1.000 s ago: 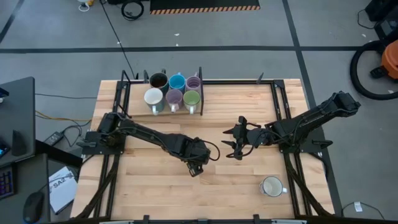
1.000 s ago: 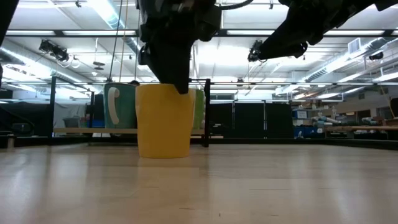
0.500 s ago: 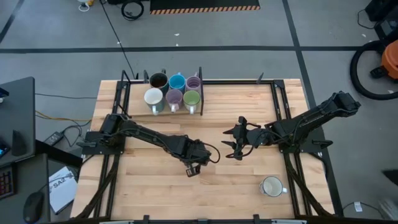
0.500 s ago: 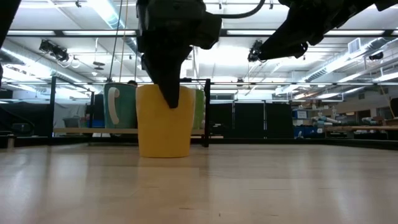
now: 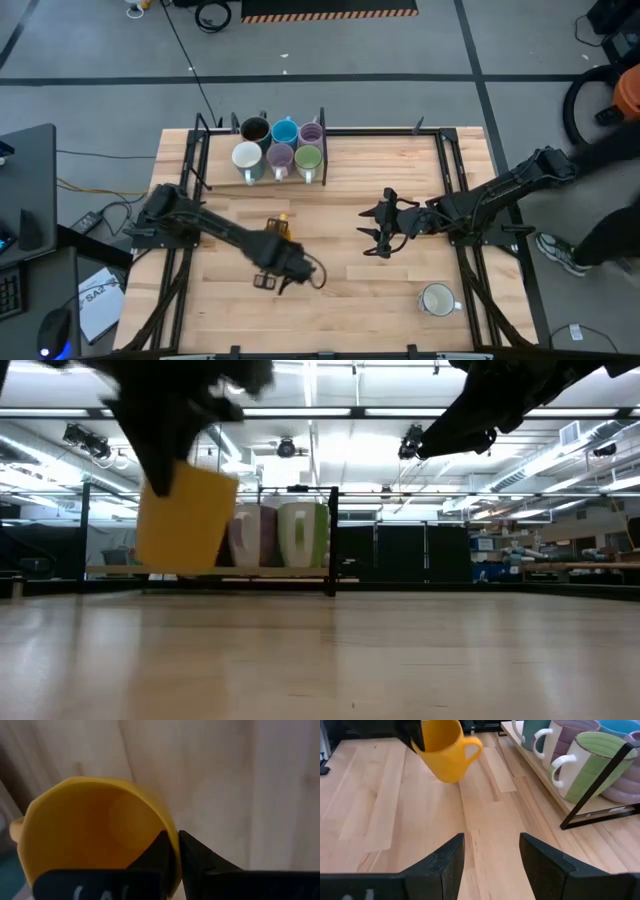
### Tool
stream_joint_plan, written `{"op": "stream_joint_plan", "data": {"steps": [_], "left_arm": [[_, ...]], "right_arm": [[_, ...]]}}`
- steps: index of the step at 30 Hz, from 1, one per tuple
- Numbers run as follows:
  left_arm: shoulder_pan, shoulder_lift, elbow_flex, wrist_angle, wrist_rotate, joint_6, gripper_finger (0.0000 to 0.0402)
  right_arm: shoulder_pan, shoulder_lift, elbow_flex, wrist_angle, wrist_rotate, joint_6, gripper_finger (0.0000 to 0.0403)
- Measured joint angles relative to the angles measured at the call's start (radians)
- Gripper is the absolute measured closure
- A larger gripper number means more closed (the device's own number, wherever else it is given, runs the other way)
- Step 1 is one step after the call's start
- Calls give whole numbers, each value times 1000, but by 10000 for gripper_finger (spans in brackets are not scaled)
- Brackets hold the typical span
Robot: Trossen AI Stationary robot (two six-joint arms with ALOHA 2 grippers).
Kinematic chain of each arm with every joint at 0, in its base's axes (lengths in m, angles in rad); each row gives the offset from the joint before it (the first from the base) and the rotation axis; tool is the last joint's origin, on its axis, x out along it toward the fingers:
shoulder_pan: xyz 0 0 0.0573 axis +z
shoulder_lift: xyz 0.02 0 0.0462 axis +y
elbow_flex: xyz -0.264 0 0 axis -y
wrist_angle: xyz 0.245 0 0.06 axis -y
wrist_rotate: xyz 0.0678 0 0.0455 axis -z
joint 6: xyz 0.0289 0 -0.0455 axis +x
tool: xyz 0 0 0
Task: Place coffee mugs
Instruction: Put the yellow mug on the shelf
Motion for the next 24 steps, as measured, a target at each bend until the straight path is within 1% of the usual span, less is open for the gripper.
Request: {"op": "stream_joint_plan", "data": {"steps": [2, 4, 8, 10, 13, 16, 18, 20, 24], "left_arm": [[-39, -67, -43, 47, -5, 11, 372], [-69, -132, -86, 68, -22, -13, 374], [-124, -288, -151, 56, -40, -101, 372], [-144, -363, -176, 56, -65, -145, 368], [-158, -453, -196, 5, -95, -192, 367], [-139, -531, -195, -67, -151, -244, 366], [-105, -575, -195, -98, -187, -247, 365], [-63, -613, -195, -97, -209, -221, 365], [52, -672, -195, -102, -202, -122, 364]], "right_arm": [[4, 0, 0, 2, 0, -3, 208], [7, 0, 0, 5, 4, -4, 208], [8, 0, 0, 18, 7, -6, 208], [8, 0, 0, 16, 7, -7, 208], [8, 0, 0, 18, 7, -6, 208], [8, 0, 0, 22, 7, 2, 208], [8, 0, 0, 22, 7, 17, 208], [11, 0, 0, 22, 8, 30, 208], [21, 21, 0, 40, 37, 28, 208]]}}
